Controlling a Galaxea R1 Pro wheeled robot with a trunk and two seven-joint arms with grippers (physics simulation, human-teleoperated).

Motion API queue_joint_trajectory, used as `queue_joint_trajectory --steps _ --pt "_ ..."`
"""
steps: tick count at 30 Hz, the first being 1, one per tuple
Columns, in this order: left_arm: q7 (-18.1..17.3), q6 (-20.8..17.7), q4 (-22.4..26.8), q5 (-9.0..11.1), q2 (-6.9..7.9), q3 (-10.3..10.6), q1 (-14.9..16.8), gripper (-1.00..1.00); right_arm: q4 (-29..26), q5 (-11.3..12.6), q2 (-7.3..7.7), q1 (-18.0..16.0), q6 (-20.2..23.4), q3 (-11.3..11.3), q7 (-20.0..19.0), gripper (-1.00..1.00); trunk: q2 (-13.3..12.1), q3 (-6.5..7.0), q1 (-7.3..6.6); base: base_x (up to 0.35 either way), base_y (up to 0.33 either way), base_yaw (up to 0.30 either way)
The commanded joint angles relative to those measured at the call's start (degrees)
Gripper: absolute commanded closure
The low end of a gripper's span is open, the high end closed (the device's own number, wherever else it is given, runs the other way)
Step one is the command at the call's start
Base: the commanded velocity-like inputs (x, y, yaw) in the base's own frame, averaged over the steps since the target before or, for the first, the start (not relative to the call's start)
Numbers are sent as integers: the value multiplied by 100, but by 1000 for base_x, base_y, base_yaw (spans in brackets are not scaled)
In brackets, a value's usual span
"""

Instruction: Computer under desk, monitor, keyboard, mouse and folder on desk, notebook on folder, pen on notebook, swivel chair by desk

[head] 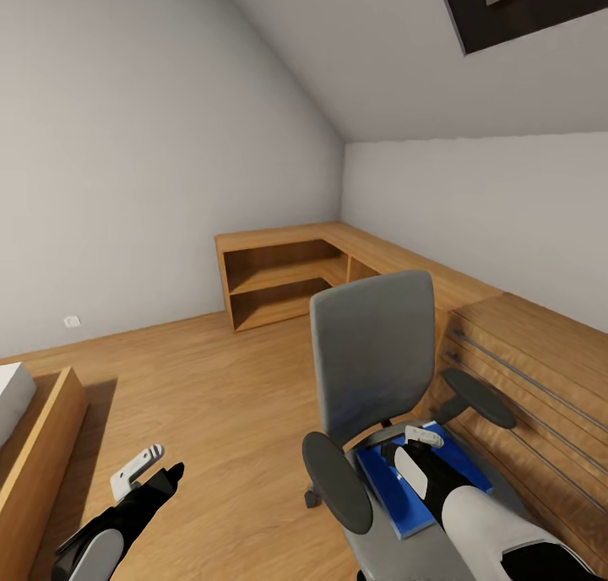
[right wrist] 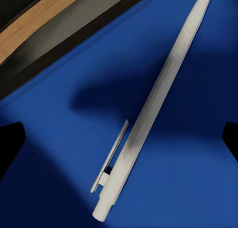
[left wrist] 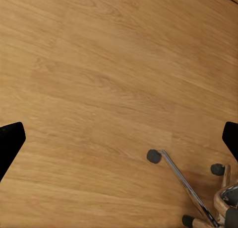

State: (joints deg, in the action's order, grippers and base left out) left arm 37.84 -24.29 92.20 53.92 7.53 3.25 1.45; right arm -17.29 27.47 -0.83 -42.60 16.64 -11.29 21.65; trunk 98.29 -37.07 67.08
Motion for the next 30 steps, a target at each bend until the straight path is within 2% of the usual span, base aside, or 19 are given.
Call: queue_joint_trajectory --steps 1,8,9,14,21,30 --pt "48 -5 8 39 5 9 4 -100 -11 39 4 -3 33 -48 41 -100 3 -6 0 0 0 0" --pt "48 -5 8 39 7 9 4 -100 -11 39 4 -3 33 -48 34 -100 3 -6 0 0 0 0" --pt "59 8 13 6 -27 24 13 -100 -45 73 37 2 66 -15 52 -100 3 -6 0 0 0 0" --pt "58 10 6 4 -188 22 12 -100 -122 234 -7 1 226 -2 60 -100 3 -6 0 0 0 0" --pt "57 12 0 4 -239 25 9 -100 -54 41 5 -1 -1 -18 67 -100 3 -6 0 0 0 0" --pt "57 12 -1 12 -243 26 11 -100 -47 2 27 -1 -211 -21 67 -100 3 -6 0 0 0 0"
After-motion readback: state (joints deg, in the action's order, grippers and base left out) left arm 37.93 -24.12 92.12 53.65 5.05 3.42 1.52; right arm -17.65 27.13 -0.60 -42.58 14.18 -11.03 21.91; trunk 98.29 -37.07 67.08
